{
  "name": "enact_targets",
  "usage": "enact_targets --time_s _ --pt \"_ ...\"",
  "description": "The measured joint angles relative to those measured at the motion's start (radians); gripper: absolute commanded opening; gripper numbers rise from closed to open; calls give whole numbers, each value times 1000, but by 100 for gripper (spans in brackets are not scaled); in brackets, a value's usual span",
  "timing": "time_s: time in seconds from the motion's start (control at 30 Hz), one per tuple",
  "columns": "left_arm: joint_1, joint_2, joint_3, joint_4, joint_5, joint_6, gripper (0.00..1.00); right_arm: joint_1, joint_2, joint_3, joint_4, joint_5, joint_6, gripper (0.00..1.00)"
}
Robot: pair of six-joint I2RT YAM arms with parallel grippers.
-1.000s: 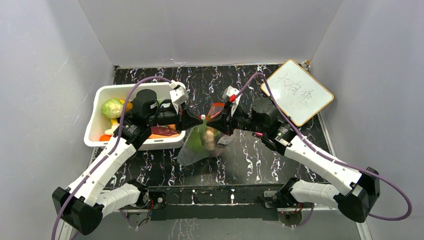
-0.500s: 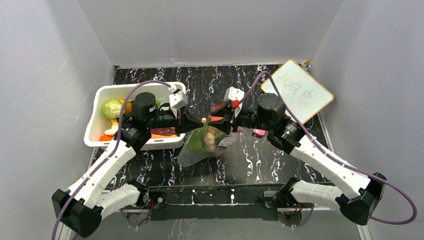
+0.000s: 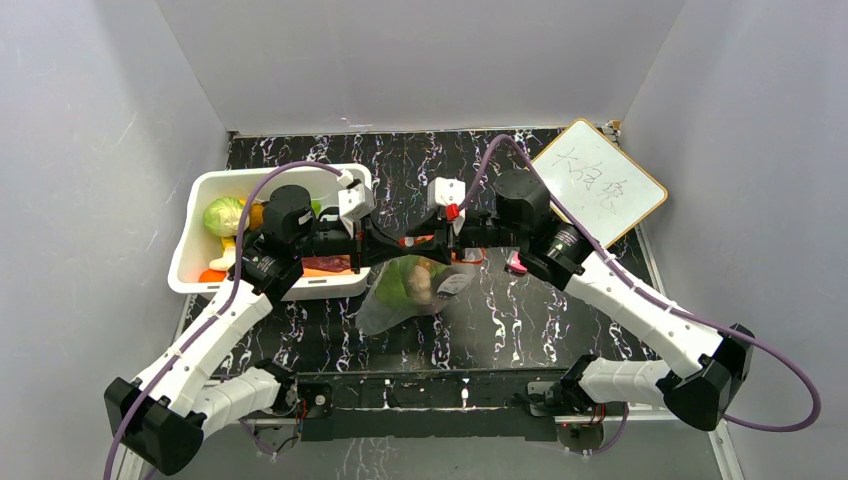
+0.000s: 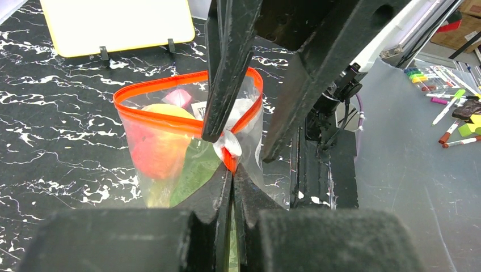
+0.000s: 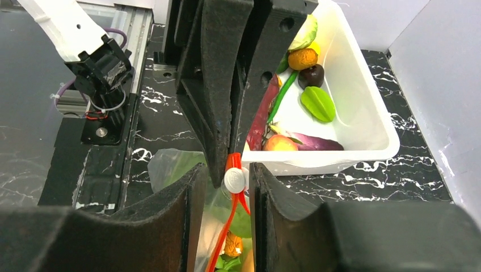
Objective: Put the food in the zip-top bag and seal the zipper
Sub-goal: Zip the zipper food storage bag at the center of the board.
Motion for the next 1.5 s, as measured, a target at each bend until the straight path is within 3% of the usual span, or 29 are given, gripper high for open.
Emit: enact_targets --time_s 0.2,0.37,0.6,0.77,0.9,1.13,1.5 --pt "0 0 0 -15 17 8 0 0 24 2 0 -10 -10 13" --pt "0 -1 0 -42 13 43 0 0 37 10 -5 6 -6 31" --pt "0 -37 -29 -25 10 69 0 2 69 55 -75 34 -3 38" --pt "0 -44 -37 -14 10 86 0 2 94 98 -137 14 -15 22" --pt "0 -44 -37 -21 10 106 0 2 97 101 -153 -18 -17 0" --pt "0 -66 -51 -27 6 115 0 5 96 101 -174 -19 -40 0" --pt "-5 -119 -151 160 -61 -27 0 -29 69 101 -257 10 -79 0"
